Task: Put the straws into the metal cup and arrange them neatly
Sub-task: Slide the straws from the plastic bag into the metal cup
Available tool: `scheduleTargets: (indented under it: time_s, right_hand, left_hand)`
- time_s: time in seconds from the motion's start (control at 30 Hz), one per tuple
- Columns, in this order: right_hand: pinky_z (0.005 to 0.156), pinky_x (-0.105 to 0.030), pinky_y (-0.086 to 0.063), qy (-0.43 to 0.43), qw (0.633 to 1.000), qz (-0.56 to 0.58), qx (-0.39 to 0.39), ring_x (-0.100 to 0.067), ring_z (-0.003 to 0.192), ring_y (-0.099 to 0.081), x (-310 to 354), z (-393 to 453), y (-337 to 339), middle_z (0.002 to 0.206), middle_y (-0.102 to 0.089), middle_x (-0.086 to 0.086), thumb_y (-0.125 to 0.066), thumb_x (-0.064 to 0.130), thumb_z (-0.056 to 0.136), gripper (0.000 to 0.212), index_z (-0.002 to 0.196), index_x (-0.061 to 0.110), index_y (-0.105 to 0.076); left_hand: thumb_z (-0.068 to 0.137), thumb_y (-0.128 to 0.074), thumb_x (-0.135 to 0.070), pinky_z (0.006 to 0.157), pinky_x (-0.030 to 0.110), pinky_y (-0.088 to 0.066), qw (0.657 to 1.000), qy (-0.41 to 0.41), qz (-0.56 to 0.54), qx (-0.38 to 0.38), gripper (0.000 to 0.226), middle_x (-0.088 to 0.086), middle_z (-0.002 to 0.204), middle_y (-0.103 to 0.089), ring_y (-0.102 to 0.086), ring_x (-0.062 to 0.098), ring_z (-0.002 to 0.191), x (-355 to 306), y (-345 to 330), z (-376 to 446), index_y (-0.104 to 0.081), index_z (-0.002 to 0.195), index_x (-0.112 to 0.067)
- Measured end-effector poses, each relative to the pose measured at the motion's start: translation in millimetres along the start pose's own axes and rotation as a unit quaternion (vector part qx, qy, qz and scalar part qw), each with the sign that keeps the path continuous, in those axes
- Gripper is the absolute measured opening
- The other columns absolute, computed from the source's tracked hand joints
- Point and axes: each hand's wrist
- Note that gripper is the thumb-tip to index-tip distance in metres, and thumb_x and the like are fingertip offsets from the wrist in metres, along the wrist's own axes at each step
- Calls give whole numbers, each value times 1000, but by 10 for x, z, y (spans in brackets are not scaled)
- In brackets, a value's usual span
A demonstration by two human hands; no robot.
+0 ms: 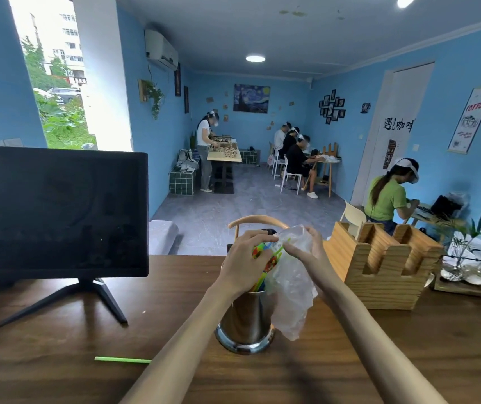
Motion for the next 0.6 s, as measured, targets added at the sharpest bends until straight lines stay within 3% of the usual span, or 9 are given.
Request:
scheduleTargets:
  time_s: [0.07, 0.13, 0.17, 0.27, 0.3, 0.4, 0.47, 0.53, 0.6]
  right_hand:
    - [98, -40, -54, -32, 995, 90, -21, -18, 122, -61, -34, -39, -46, 142, -55, -2, -68, 23, 91, 58, 142, 31, -43]
    - [81, -38, -59, -88, 971, 220, -23, -27, 103, -71, -163, -39, -27, 126, -66, -17, -51, 0, 94, 51, 141, 20, -51]
    - [82, -39, -57, -124, 948, 294, 5, -31, 99, -69, -186, -86, -26, 122, -66, -22, -48, -4, 92, 54, 142, 15, -51]
    - [115, -42, -34, -196, 857, 467, 93, -33, 114, -55, -215, -285, -37, 126, -57, -22, -65, 12, 93, 60, 148, 4, -43]
    - [118, -39, -28, -199, 856, 471, 79, -31, 116, -53, -254, -317, -25, 126, -57, -20, -66, 20, 96, 57, 145, 2, -46]
    - [116, -38, -33, -241, 814, 521, 92, -33, 121, -56, -419, -378, -17, 129, -60, -23, -36, 33, 106, 54, 144, -4, -47]
    - [110, -49, -44, -251, 820, 512, 46, -39, 124, -58, -594, -414, 6, 135, -58, -26, -30, 27, 108, 49, 150, 5, -44]
    - [103, -56, -49, -236, 853, 466, -1, -42, 129, -55, -791, -402, 42, 143, -53, -27, -47, 16, 105, 48, 152, 10, -43]
    - [94, -55, -55, -228, 870, 438, -14, -40, 121, -63, -927, -392, 115, 134, -60, -28, -85, 18, 79, 77, 145, 4, -48]
  left_hand:
    - [97, -64, -33, 110, 26, -31, 999, -9, 19, 33, 28, -12, 141, -54, -43, 8, 132, -14, -26, -22, -68, 124, -36]
    - [95, -66, -39, 114, 32, -33, 998, -11, 41, 48, 28, -14, 141, -53, -41, 11, 134, 26, -54, -55, -69, 123, -37]
    - [95, -66, -40, 115, 34, -33, 998, -9, 47, 47, 27, -14, 141, -54, -40, 11, 134, 58, -62, -73, -70, 121, -36]
    - [94, -67, -43, 115, 40, -34, 998, 1, 59, 38, 28, -14, 140, -54, -40, 11, 134, 141, -61, -97, -71, 120, -37]
    - [94, -66, -44, 115, 42, -35, 997, 4, 60, 39, 28, -14, 141, -53, -40, 11, 134, 155, -61, -100, -71, 120, -38]
    - [96, -64, -44, 114, 41, -35, 997, 10, 57, 43, 26, -15, 142, -52, -40, 10, 133, 172, -68, -105, -71, 120, -40]
    - [97, -62, -42, 114, 40, -35, 997, 9, 60, 41, 24, -14, 142, -52, -40, 10, 133, 167, -76, -108, -72, 119, -40]
    - [98, -61, -42, 113, 39, -36, 997, 10, 62, 40, 24, -14, 141, -51, -40, 10, 133, 170, -82, -115, -72, 119, -40]
    - [99, -60, -42, 113, 41, -36, 997, 13, 63, 39, 23, -14, 141, -51, -40, 9, 133, 190, -86, -122, -72, 118, -40]
Point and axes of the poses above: each hand's wrist, its own z-axis towards the middle knuckle, its own y-axis out of the back of the hand, x = y × z
